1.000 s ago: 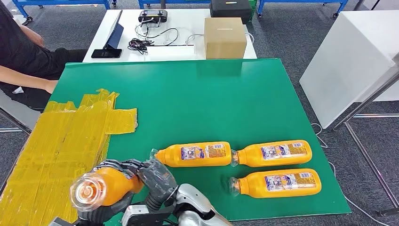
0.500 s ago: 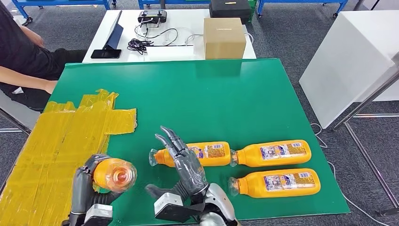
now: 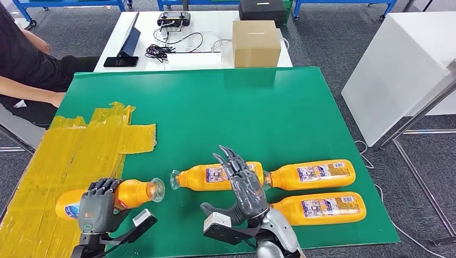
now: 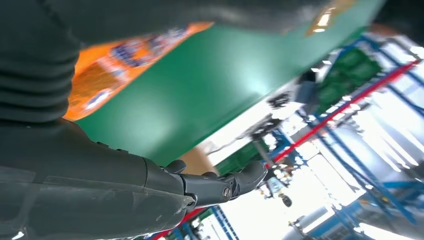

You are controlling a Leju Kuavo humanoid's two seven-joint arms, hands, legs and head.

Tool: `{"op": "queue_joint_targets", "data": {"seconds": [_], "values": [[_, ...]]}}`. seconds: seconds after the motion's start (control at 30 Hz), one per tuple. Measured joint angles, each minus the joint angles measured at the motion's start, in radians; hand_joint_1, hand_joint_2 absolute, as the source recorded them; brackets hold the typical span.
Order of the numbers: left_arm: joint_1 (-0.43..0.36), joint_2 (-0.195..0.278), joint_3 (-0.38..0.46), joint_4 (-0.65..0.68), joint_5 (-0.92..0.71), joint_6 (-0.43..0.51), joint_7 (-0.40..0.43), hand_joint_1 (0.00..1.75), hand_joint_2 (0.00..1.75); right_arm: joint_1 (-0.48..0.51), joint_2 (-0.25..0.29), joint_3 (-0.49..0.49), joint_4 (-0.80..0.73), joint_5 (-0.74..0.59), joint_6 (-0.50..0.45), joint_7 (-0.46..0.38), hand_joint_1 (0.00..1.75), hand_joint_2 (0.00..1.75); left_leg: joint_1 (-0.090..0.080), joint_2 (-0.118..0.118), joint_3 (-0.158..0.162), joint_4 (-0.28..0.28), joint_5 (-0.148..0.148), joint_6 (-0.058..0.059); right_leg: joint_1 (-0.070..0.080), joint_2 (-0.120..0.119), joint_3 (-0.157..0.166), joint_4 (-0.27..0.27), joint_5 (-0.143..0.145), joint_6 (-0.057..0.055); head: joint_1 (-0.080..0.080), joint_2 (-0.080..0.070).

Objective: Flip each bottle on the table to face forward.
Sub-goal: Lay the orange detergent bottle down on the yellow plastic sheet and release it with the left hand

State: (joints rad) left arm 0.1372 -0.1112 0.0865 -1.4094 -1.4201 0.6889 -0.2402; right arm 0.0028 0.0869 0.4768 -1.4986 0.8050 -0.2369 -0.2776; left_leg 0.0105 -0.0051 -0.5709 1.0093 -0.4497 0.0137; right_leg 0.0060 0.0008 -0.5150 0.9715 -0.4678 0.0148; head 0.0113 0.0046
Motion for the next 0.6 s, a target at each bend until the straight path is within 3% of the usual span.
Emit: {"op": "queue_joint_targets", "data": {"seconds": [0.33, 0.6], "values": [[-0.104, 0.056, 0.005, 0.251, 0.024, 0.015, 0.0, 1.75, 1.75, -0.024, -0.08, -0.022, 0.048, 0.068, 0.024, 0.038, 0.0, 1.75, 0.0, -0.001, 0.001, 0.0, 0.0, 0.0, 0.0, 0.0, 0.002, 0.0, 0.0, 0.0, 0.0, 0.0], [-0.151, 0.071, 0.005, 0.326, 0.036, 0.021, -0.007, 1.71, 1.75, -0.044, -0.096, -0.022, 0.082, 0.074, 0.025, 0.041, 0.0, 1.75, 0.0, -0.003, 0.006, 0.0, 0.001, 0.0, 0.001, -0.001, 0.007, 0.0, 0.0, 0.0, 0.0, 0.0]]}}
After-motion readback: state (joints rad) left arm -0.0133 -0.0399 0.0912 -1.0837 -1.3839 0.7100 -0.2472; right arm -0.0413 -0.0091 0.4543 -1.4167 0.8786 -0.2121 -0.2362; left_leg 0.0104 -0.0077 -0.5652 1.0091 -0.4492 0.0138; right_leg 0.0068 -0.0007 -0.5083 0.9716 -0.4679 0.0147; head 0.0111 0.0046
